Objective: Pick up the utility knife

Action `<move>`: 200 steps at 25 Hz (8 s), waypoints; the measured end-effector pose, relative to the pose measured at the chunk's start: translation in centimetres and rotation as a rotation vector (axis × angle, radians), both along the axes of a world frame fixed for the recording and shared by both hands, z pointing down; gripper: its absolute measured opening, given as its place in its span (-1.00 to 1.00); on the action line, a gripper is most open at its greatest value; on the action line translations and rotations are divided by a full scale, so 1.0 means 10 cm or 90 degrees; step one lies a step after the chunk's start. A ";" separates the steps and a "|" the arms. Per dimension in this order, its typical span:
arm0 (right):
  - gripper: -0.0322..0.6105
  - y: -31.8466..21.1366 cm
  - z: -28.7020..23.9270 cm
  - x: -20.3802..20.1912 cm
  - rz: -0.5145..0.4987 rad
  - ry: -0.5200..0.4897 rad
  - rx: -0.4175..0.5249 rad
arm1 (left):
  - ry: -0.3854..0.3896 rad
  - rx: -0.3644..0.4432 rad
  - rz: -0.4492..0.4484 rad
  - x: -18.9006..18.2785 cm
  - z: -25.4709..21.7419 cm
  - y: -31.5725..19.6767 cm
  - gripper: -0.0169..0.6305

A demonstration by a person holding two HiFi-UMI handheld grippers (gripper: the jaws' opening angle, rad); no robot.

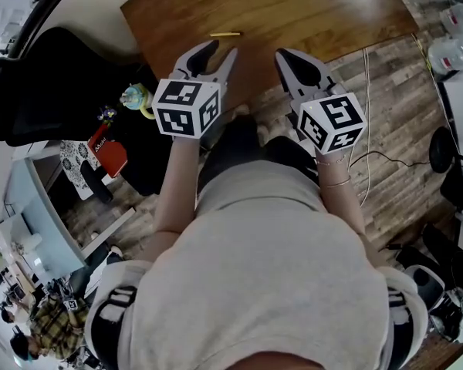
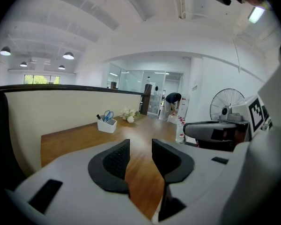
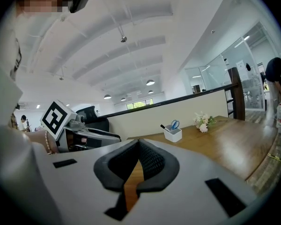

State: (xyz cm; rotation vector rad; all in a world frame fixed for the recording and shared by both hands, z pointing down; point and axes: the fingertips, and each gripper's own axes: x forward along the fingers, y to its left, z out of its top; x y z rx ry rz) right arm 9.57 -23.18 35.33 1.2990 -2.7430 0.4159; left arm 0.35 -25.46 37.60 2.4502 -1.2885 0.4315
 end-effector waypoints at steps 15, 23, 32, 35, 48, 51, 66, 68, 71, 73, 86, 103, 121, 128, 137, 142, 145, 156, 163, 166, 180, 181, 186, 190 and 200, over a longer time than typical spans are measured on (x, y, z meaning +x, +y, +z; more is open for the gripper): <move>-0.87 -0.36 0.25 -0.11 0.022 0.003 -0.054 | -0.043 -0.043 0.053 -0.10 0.25 -0.34 -0.42; -0.87 -0.63 0.41 -0.25 0.034 0.007 -0.084 | -0.100 -0.071 0.165 -0.08 0.52 -0.52 -0.36; -0.87 -0.85 0.68 -0.30 0.060 0.011 -0.129 | -0.188 -0.052 0.244 -0.18 0.76 -0.85 -0.36; -0.87 -0.89 0.80 -0.35 0.065 0.008 -0.144 | -0.213 -0.055 0.271 -0.21 0.89 -0.89 -0.37; -0.87 -1.18 1.25 -0.34 0.076 0.006 -0.213 | -0.277 -0.102 0.364 -0.05 1.54 -1.15 -0.53; -0.87 -1.24 1.38 -0.34 0.081 0.000 -0.229 | -0.291 -0.114 0.377 -0.04 1.68 -1.20 -0.52; -0.87 -1.29 1.73 -0.30 0.081 -0.008 -0.271 | -0.354 -0.145 0.403 0.06 2.21 -1.33 -0.55; -0.87 -1.28 1.76 -0.31 0.078 -0.006 -0.277 | -0.360 -0.145 0.407 0.06 2.24 -1.34 -0.57; -0.87 -1.25 1.79 -0.28 0.080 -0.007 -0.285 | -0.367 -0.149 0.408 0.06 2.28 -1.36 -0.59; -0.87 -1.24 1.81 -0.26 0.080 -0.009 -0.287 | -0.370 -0.156 0.408 0.07 2.30 -1.36 -0.60; -0.87 -1.19 1.78 -0.27 0.067 -0.012 -0.279 | -0.387 -0.163 0.391 0.09 2.32 -1.32 -0.71; -0.87 -1.00 1.24 -0.10 0.050 -0.010 -0.198 | -0.314 -0.142 0.316 0.33 1.69 -0.93 -0.72; -0.87 -1.01 0.42 -0.12 0.032 -0.004 -0.079 | -0.176 -0.035 0.209 0.23 0.56 -0.90 -0.73; -0.87 -1.07 0.11 -0.14 0.027 0.002 -0.037 | -0.120 -0.005 0.166 0.10 0.20 -0.95 -0.73; -0.87 -1.10 -0.30 -0.26 0.002 0.028 0.033 | -0.070 0.065 0.135 -0.08 -0.24 -0.96 -0.73; -0.87 -1.05 -0.49 -0.27 -0.006 0.031 0.058 | -0.018 0.100 0.110 -0.10 -0.51 -0.90 -0.73; -0.87 -1.01 -0.55 -0.31 -0.010 0.028 0.069 | 0.013 0.110 0.090 -0.15 -0.59 -0.88 -0.73; -0.87 -0.90 -0.63 -0.55 -0.030 0.013 0.093 | 0.084 0.113 0.079 -0.20 -0.68 -0.72 -0.73; -0.87 -0.81 -0.61 -0.58 -0.032 0.007 0.091 | 0.137 0.110 0.072 -0.15 -0.65 -0.61 -0.73; -0.87 -0.79 -0.63 -0.59 -0.027 0.003 0.091 | 0.162 0.116 0.069 -0.18 -0.69 -0.57 -0.73; -0.87 -0.65 -0.43 -0.69 -0.030 -0.004 0.059 | 0.183 0.087 0.053 -0.34 -0.52 -0.44 -0.73; -0.87 -0.65 -0.41 -0.69 -0.030 -0.004 0.056 | 0.185 0.085 0.051 -0.35 -0.51 -0.44 -0.73; -0.87 -0.63 -0.30 -0.70 -0.037 -0.003 0.039 | 0.183 0.073 0.046 -0.35 -0.43 -0.42 -0.73; -0.87 -0.64 -0.27 -0.70 -0.043 -0.003 0.031 | 0.182 0.065 0.046 -0.35 -0.39 -0.43 -0.73; -0.87 -0.67 -0.20 -0.71 -0.050 -0.010 0.020 | 0.189 0.055 0.043 -0.29 -0.36 -0.46 -0.73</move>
